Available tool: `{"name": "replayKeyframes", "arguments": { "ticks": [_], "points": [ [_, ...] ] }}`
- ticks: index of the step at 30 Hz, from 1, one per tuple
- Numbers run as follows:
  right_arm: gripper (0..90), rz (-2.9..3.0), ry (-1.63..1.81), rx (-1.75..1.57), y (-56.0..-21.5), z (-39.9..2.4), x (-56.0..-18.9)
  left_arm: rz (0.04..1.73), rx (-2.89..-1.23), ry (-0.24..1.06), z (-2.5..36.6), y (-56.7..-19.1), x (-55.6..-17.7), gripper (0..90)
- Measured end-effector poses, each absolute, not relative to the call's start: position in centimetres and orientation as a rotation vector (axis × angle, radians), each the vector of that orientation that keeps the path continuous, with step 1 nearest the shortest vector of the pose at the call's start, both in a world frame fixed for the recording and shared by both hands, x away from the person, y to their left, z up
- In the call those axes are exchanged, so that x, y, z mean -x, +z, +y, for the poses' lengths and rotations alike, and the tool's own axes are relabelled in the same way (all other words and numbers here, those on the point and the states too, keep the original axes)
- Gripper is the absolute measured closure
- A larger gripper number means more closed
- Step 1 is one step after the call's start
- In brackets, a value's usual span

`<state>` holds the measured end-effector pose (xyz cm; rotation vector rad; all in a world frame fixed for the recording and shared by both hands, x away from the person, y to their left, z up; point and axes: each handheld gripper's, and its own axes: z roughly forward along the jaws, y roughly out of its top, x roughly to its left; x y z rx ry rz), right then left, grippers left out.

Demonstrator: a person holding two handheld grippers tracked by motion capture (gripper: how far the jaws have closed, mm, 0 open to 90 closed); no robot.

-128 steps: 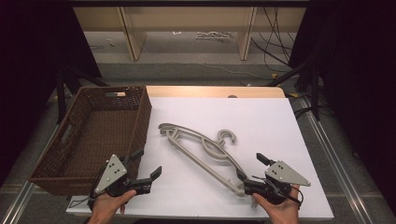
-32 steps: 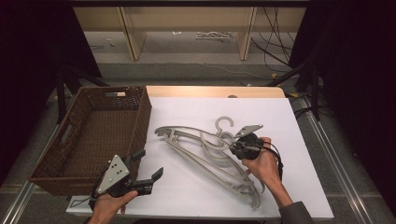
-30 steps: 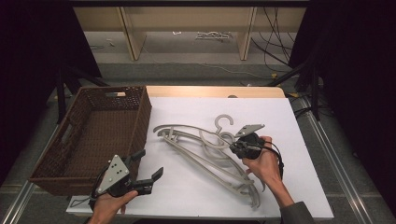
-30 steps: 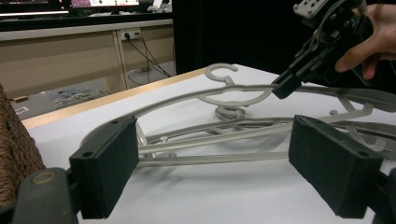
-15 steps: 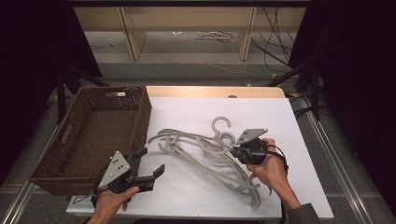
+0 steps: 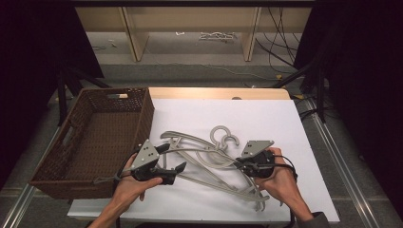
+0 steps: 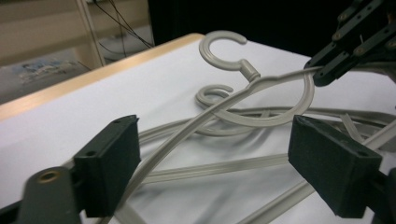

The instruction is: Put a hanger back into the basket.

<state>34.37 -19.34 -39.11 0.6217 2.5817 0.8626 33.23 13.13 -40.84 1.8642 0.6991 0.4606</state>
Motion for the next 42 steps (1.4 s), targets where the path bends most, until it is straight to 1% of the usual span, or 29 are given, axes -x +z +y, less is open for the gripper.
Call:
{"name": "replayKeyframes", "arguments": {
  "ticks": [6,9,11,12,15,16,18,20,21,24,27,29,30,32,37,39,40,41,42],
  "points": [
    [82.0,2.587,0.836,-0.568,-38.7,-19.1,-33.6,0.682,-1.916,0.412,11.1,-40.1,-34.4,19.5],
    [82.0,2.587,0.83,-0.535,-38.5,-18.9,-33.4,0.653,-1.949,0.425,10.1,-39.8,-34.7,18.7],
    [82.0,2.587,0.833,-0.52,-38.3,-18.8,-33.3,0.647,-1.959,0.421,9.8,-39.8,-34.7,20.6],
    [82.0,2.599,0.83,-0.512,-38.2,-18.8,-33.2,0.628,-1.993,0.413,9.3,-39.8,-34.9,21.7],
    [82.0,2.604,0.818,-0.495,-38.2,-18.6,-33.1,0.618,-2.023,0.417,8.8,-39.8,-35.0,21.6],
    [82.0,2.599,0.81,-0.476,-38.0,-18.4,-33.0,0.585,-2.055,0.408,8.3,-39.8,-35.2,22.1],
    [82.0,2.599,0.808,-0.462,-38.0,-18.3,-32.8,0.542,-2.084,0.393,7.8,-39.9,-35.3,26.6],
    [82.0,2.611,0.808,-0.44,-37.9,-18.3,-32.7,0.542,-2.086,0.383,7.5,-39.9,-35.3,29.6],
    [82.0,2.608,0.809,-0.43,-37.8,-18.2,-32.7,0.499,-2.13,0.365,7.4,-39.8,-35.5,33.1],
    [82.0,2.612,0.807,-0.408,-37.7,-18.1,-32.6,0.469,-2.152,0.356,7.1,-39.8,-35.5,40.9],
    [82.0,2.607,0.801,-0.391,-37.6,-18.0,-32.5,0.435,-2.201,0.373,7.1,-39.7,-35.7,47.1],
    [82.0,2.611,0.805,-0.385,-37.6,-17.9,-32.4,0.417,-2.227,0.382,7.0,-39.8,-35.7,48.7],
    [82.0,2.609,0.786,-0.372,-37.6,-17.9,-32.4,0.398,-2.266,0.392,6.9,-40.1,-35.8,50.8],
    [82.0,2.608,0.784,-0.356,-37.6,-17.8,-32.4,0.382,-2.288,0.393,6.8,-40.3,-35.9,54.4],
    [81.9,2.608,0.774,-0.343,-37.6,-17.6,-32.3,0.337,-2.321,0.39,6.5,-40.6,-35.9,70.1],
    [81.9,2.6,0.767,-0.319,-37.5,-17.6,-32.4,0.317,-2.335,0.383,6.4,-40.6,-35.8,72.9],
    [81.9,2.61,0.76,-0.313,-37.6,-17.6,-32.2,0.297,-2.347,0.393,6.3,-40.5,-35.8,73.8],
    [81.8,2.609,0.761,-0.301,-37.6,-17.6,-32.2,0.256,-2.374,0.431,6.3,-40.2,-35.5,74.8],
    [81.8,2.609,0.761,-0.301,-37.6,-17.6,-32.2,0.256,-2.374,0.431,6.3,-40.2,-35.5,75.5]
  ]
}}
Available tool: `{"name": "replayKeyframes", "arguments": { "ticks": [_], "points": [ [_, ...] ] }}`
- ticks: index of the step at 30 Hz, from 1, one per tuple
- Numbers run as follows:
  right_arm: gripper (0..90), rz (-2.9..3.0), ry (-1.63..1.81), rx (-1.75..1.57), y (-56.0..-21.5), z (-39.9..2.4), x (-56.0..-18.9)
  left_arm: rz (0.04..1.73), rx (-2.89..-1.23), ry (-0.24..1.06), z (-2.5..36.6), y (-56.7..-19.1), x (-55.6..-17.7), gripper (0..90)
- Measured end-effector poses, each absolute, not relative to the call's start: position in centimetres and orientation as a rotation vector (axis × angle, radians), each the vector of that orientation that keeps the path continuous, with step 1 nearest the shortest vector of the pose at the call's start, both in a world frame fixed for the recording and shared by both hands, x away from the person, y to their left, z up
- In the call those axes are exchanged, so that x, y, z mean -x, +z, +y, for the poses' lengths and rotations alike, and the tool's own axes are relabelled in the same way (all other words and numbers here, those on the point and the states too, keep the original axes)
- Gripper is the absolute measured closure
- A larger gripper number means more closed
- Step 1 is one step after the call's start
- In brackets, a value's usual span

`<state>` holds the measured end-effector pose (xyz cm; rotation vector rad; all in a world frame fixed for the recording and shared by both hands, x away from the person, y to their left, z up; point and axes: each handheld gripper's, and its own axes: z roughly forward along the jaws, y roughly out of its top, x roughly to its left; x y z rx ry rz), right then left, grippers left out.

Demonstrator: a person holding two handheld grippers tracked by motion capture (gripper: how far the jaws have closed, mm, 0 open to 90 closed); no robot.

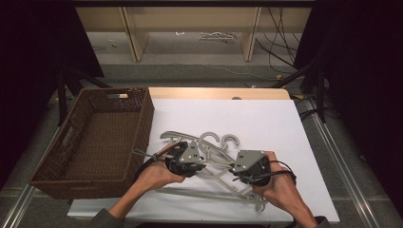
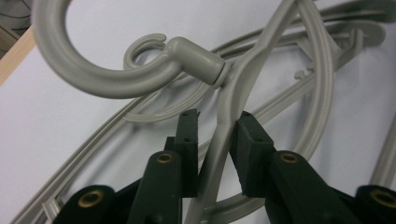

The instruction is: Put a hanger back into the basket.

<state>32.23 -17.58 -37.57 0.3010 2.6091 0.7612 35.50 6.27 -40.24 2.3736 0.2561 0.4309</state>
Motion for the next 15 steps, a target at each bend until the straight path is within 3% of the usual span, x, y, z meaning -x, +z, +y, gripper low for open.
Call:
{"name": "replayKeyframes", "arguments": {
  "ticks": [7,9,10,11,12,15],
  "points": [
    [76.2,2.564,0.803,-0.301,-37.0,-18.4,-32.7,0.185,-2.393,0.43,6.2,-39.1,-34.6,81.3],
    [70.8,2.555,0.82,-0.339,-36.9,-18.5,-32.6,0.193,-2.394,0.435,6.0,-39.0,-34.4,82.0],
    [59.5,2.528,0.844,-0.387,-36.6,-18.7,-32.7,0.231,-2.375,0.435,6.2,-38.9,-34.5,82.1],
    [59.5,2.528,0.844,-0.387,-36.6,-18.7,-32.7,0.231,-2.375,0.435,6.2,-38.9,-34.5,82.1],
    [47.1,2.466,0.874,-0.458,-36.3,-18.8,-32.7,0.256,-2.36,0.448,6.7,-38.5,-34.8,82.1],
    [37.8,2.357,0.964,-0.553,-35.7,-19.2,-32.9,0.306,-2.334,0.448,7.3,-38.1,-35.0,82.1]
  ]
}}
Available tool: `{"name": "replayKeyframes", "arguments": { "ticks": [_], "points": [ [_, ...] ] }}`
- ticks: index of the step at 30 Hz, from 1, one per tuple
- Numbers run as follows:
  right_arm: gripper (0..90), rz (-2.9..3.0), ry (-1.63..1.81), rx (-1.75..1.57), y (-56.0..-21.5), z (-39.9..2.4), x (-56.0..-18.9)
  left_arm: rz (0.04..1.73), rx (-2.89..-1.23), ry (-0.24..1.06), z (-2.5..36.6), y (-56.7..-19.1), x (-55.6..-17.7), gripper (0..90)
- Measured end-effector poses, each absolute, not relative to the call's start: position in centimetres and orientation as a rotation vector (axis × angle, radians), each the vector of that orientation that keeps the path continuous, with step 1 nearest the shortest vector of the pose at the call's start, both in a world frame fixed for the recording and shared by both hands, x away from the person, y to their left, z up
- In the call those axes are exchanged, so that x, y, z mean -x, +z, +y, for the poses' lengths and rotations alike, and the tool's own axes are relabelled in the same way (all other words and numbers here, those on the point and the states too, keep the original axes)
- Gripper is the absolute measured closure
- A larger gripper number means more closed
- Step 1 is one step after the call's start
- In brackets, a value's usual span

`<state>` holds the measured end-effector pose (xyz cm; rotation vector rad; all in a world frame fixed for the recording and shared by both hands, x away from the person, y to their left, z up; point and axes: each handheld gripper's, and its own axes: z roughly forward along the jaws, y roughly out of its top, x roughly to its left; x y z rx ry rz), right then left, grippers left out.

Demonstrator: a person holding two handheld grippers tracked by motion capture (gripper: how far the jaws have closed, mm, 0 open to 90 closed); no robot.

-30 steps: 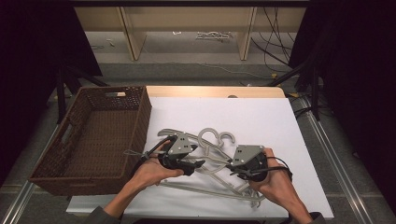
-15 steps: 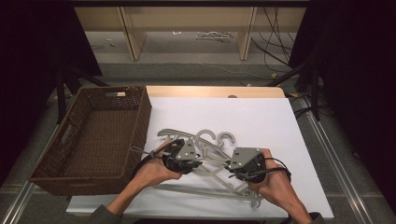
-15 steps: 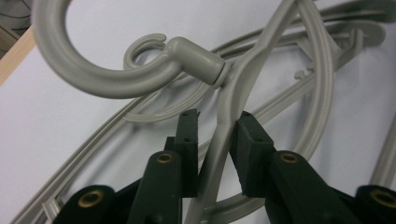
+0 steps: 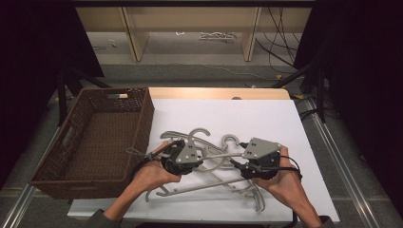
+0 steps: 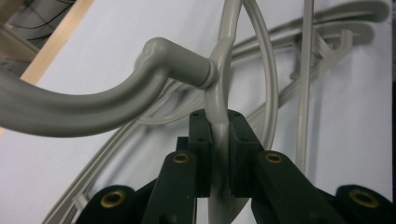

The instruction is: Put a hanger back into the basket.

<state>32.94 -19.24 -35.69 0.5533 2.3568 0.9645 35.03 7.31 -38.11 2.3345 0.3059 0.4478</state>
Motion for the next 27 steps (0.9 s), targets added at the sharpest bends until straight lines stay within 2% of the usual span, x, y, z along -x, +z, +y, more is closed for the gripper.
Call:
{"name": "replayKeyframes", "arguments": {
  "ticks": [2,4,7,17,27],
  "points": [
    [34.9,2.3,1.05,-0.606,-35.3,-19.6,-33.0,0.354,-2.311,0.461,8.0,-37.7,-35.4,82.1],
    [28.4,2.244,1.094,-0.656,-35.1,-19.9,-33.1,0.383,-2.305,0.462,8.3,-37.6,-35.5,82.1],
    [29.3,2.191,1.134,-0.683,-35.0,-20.3,-33.1,0.412,-2.304,0.464,8.7,-37.5,-35.8,82.1],
    [24.0,2.043,1.286,-0.775,-34.4,-22.1,-32.5,0.552,-2.287,0.469,10.6,-37.7,-37.4,82.0],
    [22.6,1.974,1.38,-0.886,-36.9,-23.2,-31.5,0.647,-2.207,0.475,12.2,-36.0,-37.8,82.0]
  ]
}}
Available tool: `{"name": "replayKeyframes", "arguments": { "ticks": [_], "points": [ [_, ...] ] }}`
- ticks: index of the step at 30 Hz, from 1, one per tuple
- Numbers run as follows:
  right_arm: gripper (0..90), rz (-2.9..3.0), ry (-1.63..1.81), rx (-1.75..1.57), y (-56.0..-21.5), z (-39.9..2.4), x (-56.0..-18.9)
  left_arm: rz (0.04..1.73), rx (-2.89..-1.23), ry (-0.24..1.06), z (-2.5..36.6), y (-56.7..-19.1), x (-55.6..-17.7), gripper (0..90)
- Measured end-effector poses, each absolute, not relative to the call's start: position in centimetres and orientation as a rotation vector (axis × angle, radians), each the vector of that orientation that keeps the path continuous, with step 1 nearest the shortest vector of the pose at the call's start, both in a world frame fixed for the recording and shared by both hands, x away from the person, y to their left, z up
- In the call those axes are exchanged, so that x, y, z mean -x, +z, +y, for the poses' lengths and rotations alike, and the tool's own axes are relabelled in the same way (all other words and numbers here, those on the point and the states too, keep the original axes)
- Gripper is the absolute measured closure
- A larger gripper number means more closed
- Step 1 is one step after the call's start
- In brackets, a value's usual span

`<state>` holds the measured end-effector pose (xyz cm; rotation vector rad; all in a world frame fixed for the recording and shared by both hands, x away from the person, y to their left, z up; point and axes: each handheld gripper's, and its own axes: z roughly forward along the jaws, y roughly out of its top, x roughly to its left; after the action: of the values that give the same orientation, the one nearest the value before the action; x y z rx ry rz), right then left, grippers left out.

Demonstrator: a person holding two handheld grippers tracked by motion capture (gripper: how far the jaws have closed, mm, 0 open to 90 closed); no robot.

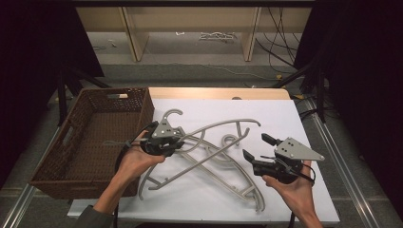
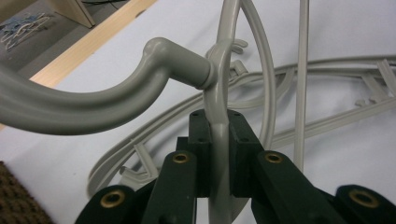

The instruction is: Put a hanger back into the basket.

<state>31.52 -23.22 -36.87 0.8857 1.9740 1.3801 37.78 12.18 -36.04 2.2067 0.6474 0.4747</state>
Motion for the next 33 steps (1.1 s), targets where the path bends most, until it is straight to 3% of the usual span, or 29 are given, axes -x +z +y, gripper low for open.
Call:
{"name": "replayKeyframes", "arguments": {
  "ticks": [12,14,15,33],
  "points": [
    [21.6,2.036,1.365,-0.92,-39.3,-23.0,-31.3,0.672,-2.101,0.471,14.2,-30.6,-37.4,82.0],
    [21.4,2.032,1.372,-0.91,-39.7,-23.1,-31.4,0.66,-2.101,0.4,14.4,-29.9,-37.3,82.0],
    [21.3,2.039,1.372,-0.913,-39.8,-23.1,-31.4,0.676,-2.095,0.457,14.6,-29.6,-37.4,82.0],
    [21.2,2.08,1.362,-0.945,-40.6,-23.2,-31.4,0.822,-2.07,0.616,22.0,-26.2,-38.9,82.0]
  ]
}}
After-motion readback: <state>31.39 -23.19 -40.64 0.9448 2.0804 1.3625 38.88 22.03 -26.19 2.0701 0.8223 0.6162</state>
